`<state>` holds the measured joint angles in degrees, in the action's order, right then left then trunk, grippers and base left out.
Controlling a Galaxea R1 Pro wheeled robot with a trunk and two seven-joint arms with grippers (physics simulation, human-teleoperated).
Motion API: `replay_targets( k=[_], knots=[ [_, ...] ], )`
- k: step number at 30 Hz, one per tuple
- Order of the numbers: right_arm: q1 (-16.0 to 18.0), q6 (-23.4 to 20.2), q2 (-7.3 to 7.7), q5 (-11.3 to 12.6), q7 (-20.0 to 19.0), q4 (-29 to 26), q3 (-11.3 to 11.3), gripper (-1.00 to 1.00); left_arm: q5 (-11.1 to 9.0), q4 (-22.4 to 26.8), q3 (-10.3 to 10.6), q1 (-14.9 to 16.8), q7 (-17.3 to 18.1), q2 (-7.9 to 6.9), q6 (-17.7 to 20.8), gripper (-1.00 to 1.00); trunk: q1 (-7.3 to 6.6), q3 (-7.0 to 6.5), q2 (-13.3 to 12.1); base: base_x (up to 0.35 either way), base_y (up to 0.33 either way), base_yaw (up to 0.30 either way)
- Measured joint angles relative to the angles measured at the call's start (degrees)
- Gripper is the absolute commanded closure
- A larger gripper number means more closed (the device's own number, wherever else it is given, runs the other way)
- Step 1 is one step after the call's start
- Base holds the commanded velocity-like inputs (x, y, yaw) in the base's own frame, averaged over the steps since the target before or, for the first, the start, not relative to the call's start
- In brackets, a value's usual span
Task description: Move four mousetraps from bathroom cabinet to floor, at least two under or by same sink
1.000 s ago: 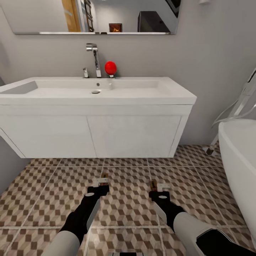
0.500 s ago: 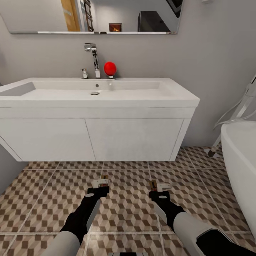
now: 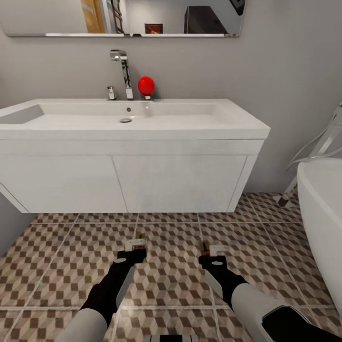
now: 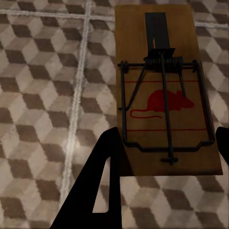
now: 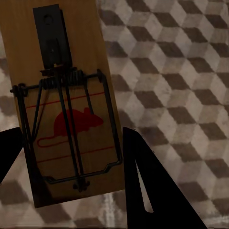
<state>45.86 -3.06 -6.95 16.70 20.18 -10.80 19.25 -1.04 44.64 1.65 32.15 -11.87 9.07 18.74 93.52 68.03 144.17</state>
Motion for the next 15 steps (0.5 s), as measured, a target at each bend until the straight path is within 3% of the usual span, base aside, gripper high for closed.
replay_targets(
  k=[15],
  knots=[
    [0.0,-0.2,0.05,-0.3,0.0,-0.9,0.2,1.0,0.1,0.0,0.1,0.0,0.0,-0.08,0.0,1.0,0.39,3.33,0.2,0.0,0.0,0.0]
  ],
)
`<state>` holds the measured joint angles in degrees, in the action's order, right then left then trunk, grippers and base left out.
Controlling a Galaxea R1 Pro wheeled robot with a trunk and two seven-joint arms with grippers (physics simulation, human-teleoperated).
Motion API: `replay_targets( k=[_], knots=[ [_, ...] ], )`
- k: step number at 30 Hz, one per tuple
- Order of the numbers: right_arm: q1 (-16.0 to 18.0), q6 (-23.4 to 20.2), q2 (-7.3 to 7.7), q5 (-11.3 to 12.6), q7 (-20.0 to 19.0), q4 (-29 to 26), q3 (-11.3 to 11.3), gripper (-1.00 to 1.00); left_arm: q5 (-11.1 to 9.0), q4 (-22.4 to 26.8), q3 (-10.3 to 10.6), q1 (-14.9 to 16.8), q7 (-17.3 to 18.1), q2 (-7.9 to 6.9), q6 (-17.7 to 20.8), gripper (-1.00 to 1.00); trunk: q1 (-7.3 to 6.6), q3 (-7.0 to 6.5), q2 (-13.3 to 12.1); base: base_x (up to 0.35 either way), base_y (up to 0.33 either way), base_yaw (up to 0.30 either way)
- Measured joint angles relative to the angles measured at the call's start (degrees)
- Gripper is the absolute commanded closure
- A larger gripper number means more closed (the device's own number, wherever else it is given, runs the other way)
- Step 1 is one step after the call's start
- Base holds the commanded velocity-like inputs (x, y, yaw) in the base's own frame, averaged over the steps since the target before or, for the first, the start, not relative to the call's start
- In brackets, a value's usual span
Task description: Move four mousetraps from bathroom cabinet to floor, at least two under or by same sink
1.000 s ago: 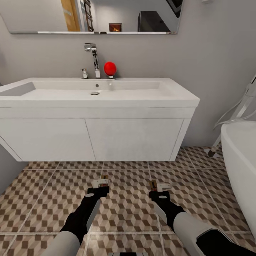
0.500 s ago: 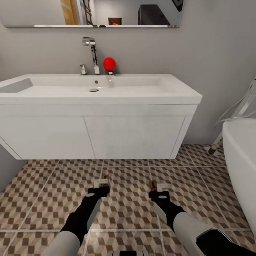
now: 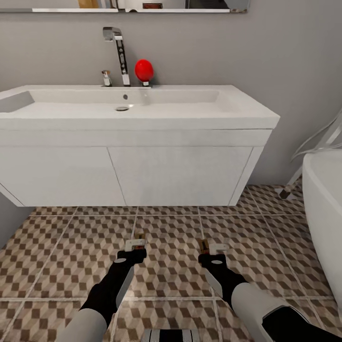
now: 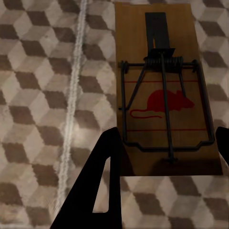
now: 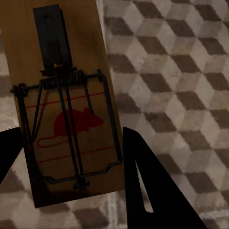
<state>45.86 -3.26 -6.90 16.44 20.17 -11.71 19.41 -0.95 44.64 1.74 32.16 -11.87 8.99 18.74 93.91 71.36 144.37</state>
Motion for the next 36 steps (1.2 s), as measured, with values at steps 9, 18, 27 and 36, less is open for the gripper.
replay_targets(
  k=[9,18,27,36],
  knots=[
    [0.0,-0.2,0.02,0.2,0.2,-0.1,0.0,1.0,0.1,0.0,-0.1,0.0,0.0,0.0,0.0,1.0,0.23,2.0,0.1,0.0,0.0,0.0],
    [0.0,-0.1,0.02,0.3,0.2,-0.1,0.0,1.0,0.2,-0.1,0.0,0.0,-0.1,0.0,0.0,1.0,0.21,2.0,0.1,0.064,0.011,0.0],
    [0.0,-0.5,0.01,-0.4,0.4,-1.5,0.1,1.0,0.3,-0.1,0.1,0.0,0.0,-0.09,-0.1,1.0,0.21,2.0,0.1,0.259,0.025,0.0],
    [0.0,-1.7,0.02,-0.3,2.0,-2.6,0.1,1.0,0.4,-0.4,0.1,0.0,-0.2,-0.09,-0.1,1.0,0.23,2.0,0.1,0.019,0.0,0.0]
  ],
)
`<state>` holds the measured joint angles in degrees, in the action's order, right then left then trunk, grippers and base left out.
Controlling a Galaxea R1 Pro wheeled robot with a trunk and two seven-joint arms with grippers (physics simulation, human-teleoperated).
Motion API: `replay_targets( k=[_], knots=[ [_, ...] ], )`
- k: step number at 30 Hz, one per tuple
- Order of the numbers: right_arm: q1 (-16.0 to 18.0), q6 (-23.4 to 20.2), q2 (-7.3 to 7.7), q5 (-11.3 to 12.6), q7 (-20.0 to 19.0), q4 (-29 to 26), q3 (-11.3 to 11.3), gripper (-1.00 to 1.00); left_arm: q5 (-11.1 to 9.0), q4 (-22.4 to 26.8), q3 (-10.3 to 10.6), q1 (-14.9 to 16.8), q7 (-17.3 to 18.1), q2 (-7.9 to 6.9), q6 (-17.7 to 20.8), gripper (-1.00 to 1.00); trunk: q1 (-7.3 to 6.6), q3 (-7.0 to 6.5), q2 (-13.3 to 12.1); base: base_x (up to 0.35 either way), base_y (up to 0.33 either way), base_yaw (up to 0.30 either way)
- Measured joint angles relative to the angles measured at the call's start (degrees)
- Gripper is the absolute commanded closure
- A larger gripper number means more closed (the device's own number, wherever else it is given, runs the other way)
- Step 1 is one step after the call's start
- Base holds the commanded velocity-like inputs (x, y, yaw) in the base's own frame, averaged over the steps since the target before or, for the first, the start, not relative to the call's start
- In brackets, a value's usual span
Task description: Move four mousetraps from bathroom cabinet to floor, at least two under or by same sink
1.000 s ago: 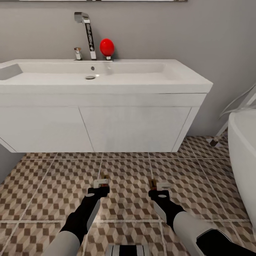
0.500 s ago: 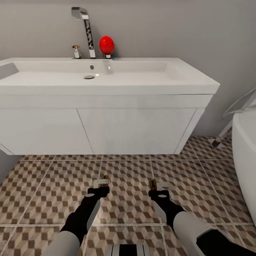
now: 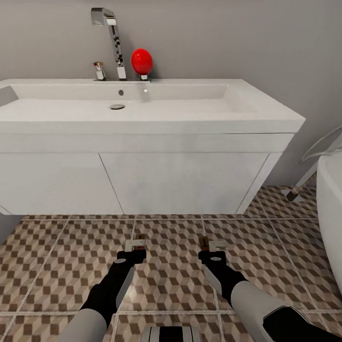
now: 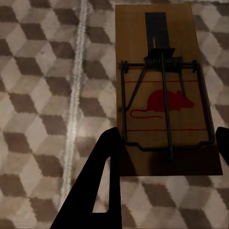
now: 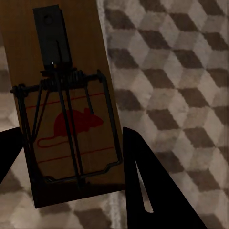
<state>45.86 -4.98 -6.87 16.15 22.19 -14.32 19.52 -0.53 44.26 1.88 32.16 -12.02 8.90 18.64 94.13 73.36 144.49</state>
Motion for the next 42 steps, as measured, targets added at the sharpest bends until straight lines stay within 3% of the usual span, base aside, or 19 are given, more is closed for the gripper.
replay_targets(
  k=[9,16,24,30,42],
  knots=[
    [2.2,-2.9,0.51,0.9,0.1,1.0,-0.3,1.0,0.0,-5.5,-0.5,0.8,0.0,-1.1,-0.3,1.0,0.0,0.0,0.0,0.0,0.0,0.0],
    [2.8,-2.5,0.52,0.6,0.1,0.7,-0.4,1.0,0.0,-5.2,-0.5,1.6,0.0,-1.01,-1.0,1.0,0.0,0.0,0.0,0.011,0.001,0.0],
    [2.8,-2.5,0.2,0.7,0.1,0.8,-0.5,1.0,-0.1,-5.2,-0.5,1.7,-0.4,-1.26,-1.2,1.0,-0.03,0.0,0.0,0.269,0.038,0.0],
    [2.8,-2.5,0.19,0.8,0.1,1.0,-0.5,1.0,-0.1,-5.5,-0.4,1.7,-0.5,-1.19,-7.2,1.0,-0.01,0.0,0.0,0.147,0.002,0.0],
    [2.8,-2.1,0.36,0.9,-0.1,2.8,-0.4,1.0,-0.1,-5.9,-0.3,1.7,-0.5,-1.07,-8.4,1.0,0.0,0.0,0.0,0.004,0.0,0.0]
  ],
)
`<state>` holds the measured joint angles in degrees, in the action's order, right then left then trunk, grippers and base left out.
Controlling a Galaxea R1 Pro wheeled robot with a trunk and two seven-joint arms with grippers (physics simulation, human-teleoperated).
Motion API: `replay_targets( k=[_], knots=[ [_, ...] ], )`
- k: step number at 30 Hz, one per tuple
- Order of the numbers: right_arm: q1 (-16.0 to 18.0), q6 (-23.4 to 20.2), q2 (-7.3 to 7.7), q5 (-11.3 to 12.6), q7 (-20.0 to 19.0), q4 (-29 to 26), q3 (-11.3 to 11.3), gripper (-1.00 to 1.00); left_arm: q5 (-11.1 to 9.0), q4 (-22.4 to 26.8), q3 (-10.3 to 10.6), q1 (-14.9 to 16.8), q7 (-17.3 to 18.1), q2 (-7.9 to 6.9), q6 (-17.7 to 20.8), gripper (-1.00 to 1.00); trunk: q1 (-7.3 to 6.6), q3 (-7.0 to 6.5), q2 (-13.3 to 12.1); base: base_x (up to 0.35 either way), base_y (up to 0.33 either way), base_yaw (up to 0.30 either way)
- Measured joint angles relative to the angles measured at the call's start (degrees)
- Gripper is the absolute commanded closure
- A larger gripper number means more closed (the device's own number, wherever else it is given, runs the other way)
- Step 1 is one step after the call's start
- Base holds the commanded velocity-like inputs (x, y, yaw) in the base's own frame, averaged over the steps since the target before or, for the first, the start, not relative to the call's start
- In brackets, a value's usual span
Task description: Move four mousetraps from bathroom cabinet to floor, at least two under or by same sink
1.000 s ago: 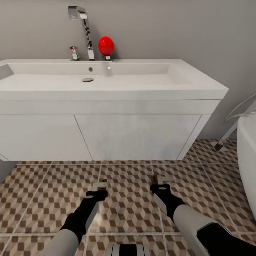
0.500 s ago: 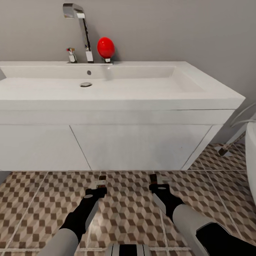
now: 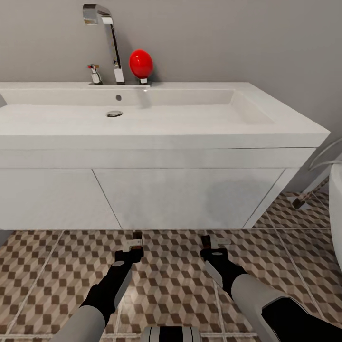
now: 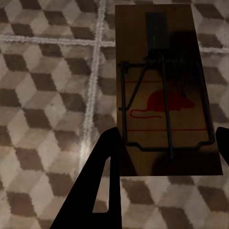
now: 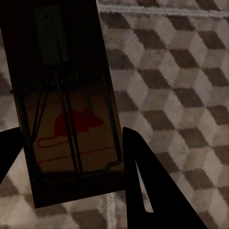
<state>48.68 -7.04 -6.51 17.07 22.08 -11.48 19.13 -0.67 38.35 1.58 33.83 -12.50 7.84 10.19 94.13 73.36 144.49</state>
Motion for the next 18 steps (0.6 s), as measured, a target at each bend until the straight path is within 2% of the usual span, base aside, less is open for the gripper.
replay_targets(
  k=[5,11,18],
  knots=[
    [0.0,0.1,-0.06,0.0,-0.1,0.1,0.0,1.0,0.2,0.7,-0.1,0.0,0.0,0.06,0.1,1.0,0.0,0.0,0.0,0.017,0.0,0.0],
    [0.0,0.1,-0.1,-0.1,-0.1,0.1,0.0,1.0,0.1,0.2,-0.1,0.0,0.0,-0.19,-0.1,1.0,-0.01,0.0,0.0,0.178,0.0,0.0],
    [0.0,0.0,-0.02,0.0,-0.3,0.2,0.0,1.0,-0.2,0.0,0.0,0.0,0.0,-0.06,0.2,1.0,0.0,0.0,0.0,0.015,0.0,0.0]
  ],
)
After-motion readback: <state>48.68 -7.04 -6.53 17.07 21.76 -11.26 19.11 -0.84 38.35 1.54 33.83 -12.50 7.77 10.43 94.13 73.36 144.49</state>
